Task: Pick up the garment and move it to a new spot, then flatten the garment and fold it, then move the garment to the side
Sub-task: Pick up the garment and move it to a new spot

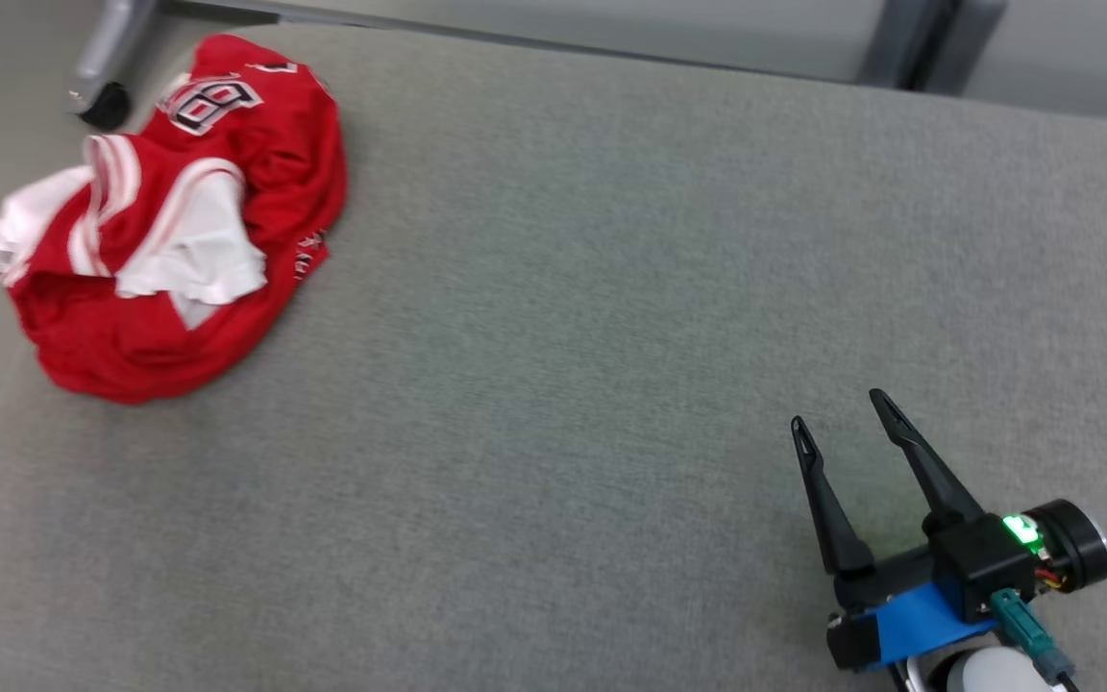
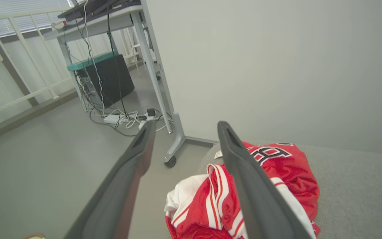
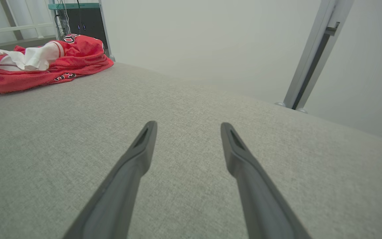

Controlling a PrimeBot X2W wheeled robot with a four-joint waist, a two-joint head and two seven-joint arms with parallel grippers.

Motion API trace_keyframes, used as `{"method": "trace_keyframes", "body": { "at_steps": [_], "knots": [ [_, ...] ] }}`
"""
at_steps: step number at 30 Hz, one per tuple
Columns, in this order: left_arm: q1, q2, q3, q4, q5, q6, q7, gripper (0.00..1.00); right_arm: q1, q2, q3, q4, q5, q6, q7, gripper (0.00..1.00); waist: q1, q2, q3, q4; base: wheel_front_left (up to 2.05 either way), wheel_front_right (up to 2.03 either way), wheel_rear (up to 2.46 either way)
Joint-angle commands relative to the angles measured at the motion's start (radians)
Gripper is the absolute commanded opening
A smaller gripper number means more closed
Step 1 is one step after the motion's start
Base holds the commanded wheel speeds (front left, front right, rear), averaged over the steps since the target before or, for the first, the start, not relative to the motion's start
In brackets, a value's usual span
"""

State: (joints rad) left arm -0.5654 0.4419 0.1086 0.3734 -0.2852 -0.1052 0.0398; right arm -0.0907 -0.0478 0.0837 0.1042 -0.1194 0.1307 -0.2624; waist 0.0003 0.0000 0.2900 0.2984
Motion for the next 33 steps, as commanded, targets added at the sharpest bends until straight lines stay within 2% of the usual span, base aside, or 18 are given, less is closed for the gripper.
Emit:
{"method": "trace_keyframes", "body": {
  "at_steps": [1,6,10,19,20,21,22,24,25,26,33],
  "knots": [
    [-0.042,0.013,-0.021,0.073,-0.012,-0.009,0.023,1.00,-0.004,-0.005,-0.008,-0.013,-0.021,0.000,-0.004,1.00,-0.0003,0.0000,0.033,-0.016,0.00,0.00,0.00],
    [-0.104,0.021,-0.100,0.266,-0.056,-0.025,0.082,1.00,0.007,-0.005,-0.035,-0.039,-0.066,0.000,-0.004,1.00,-0.0003,0.0000,0.116,-0.053,0.00,0.00,0.00],
    [-0.140,0.027,-0.159,0.365,-0.104,-0.024,0.099,1.00,0.013,-0.005,-0.059,-0.061,-0.081,0.000,-0.004,1.00,-0.0003,0.0000,0.159,-0.066,0.00,0.00,0.00],
    [-0.204,0.056,-0.253,0.497,-0.175,-0.024,0.027,1.00,0.021,-0.005,-0.060,-0.079,-0.079,0.000,-0.004,1.00,-0.0003,0.0000,0.198,-0.094,0.00,0.00,0.00],
    [-0.212,0.059,-0.261,0.511,-0.179,-0.025,0.019,0.98,0.021,-0.005,-0.056,-0.079,-0.080,0.000,-0.003,1.00,-0.0003,0.0000,0.199,-0.098,0.00,0.00,0.00],
    [-0.224,0.067,-0.264,0.526,-0.178,-0.024,0.007,0.88,0.020,-0.005,-0.054,-0.079,-0.080,0.000,-0.003,1.00,-0.0003,0.0000,0.201,-0.101,0.00,0.00,0.00],
    [-0.234,0.072,-0.267,0.539,-0.178,-0.025,-0.003,0.60,0.018,-0.005,-0.053,-0.079,-0.080,0.000,-0.003,1.00,-0.0003,0.0000,0.202,-0.104,0.00,0.00,0.00],
    [-0.247,0.074,-0.276,0.570,-0.179,-0.025,-0.017,0.38,0.014,-0.005,-0.049,-0.075,-0.079,0.000,-0.002,1.00,-0.0003,0.0000,0.201,-0.111,0.00,0.00,0.00],
    [-0.252,0.074,-0.284,0.584,-0.180,-0.025,-0.019,0.03,0.012,-0.005,-0.046,-0.072,-0.077,0.000,-0.002,1.00,-0.0003,0.0000,0.199,-0.114,0.00,0.00,0.00],
    [-0.257,0.075,-0.293,0.595,-0.183,-0.025,-0.020,0.00,0.010,-0.005,-0.042,-0.068,-0.074,0.000,-0.002,1.00,-0.0003,0.0000,0.196,-0.119,0.00,0.00,0.00],
    [-0.283,0.104,-0.336,0.631,-0.202,-0.025,-0.053,0.00,-0.004,-0.005,-0.030,-0.060,-0.056,0.000,-0.002,1.00,-0.0003,0.0000,0.168,-0.133,0.00,0.00,0.00]
  ]
}}
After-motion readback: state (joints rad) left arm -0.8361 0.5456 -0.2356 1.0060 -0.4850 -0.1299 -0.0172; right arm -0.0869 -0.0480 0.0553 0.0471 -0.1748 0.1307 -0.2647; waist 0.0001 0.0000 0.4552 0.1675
